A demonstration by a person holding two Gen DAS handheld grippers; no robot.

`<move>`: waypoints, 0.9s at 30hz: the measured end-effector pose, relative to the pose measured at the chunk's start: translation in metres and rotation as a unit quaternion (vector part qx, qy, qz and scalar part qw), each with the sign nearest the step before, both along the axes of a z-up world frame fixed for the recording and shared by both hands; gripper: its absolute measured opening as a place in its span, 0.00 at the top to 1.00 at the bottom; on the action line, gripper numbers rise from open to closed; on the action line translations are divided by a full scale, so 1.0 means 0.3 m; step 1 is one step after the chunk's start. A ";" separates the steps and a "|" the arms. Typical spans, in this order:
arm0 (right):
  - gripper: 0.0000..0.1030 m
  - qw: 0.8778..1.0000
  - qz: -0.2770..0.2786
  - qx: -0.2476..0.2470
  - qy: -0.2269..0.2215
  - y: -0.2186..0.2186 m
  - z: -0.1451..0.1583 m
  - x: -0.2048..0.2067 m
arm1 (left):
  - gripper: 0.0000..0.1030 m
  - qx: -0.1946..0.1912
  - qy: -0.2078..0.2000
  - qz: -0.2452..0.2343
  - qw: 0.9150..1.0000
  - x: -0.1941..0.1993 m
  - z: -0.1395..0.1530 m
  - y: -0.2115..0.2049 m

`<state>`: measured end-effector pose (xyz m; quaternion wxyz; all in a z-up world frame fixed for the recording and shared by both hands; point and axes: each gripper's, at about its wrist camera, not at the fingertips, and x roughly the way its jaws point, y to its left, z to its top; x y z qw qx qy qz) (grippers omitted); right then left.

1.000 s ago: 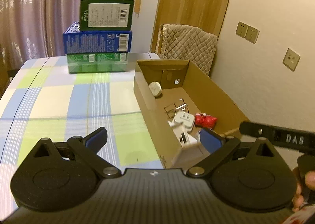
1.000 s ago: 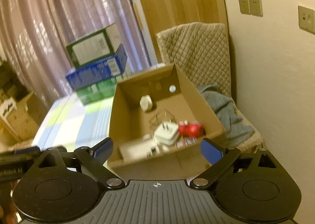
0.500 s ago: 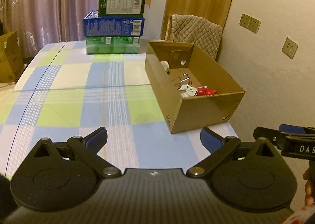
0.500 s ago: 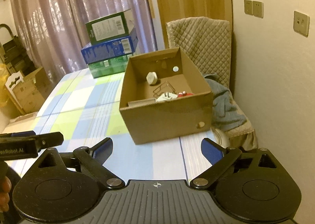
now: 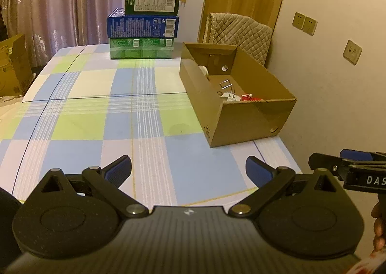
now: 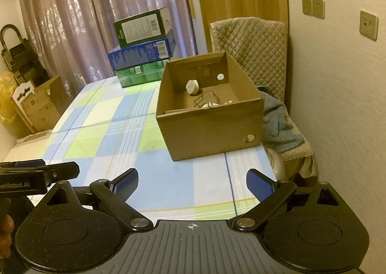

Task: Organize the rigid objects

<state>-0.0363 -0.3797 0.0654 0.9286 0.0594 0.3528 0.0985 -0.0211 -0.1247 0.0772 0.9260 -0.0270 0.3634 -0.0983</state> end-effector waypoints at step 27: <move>0.09 1.000 0.002 -0.005 0.003 0.003 -0.022 0.003 | 0.03 0.001 0.010 0.003 1.000 0.005 -0.028 -0.005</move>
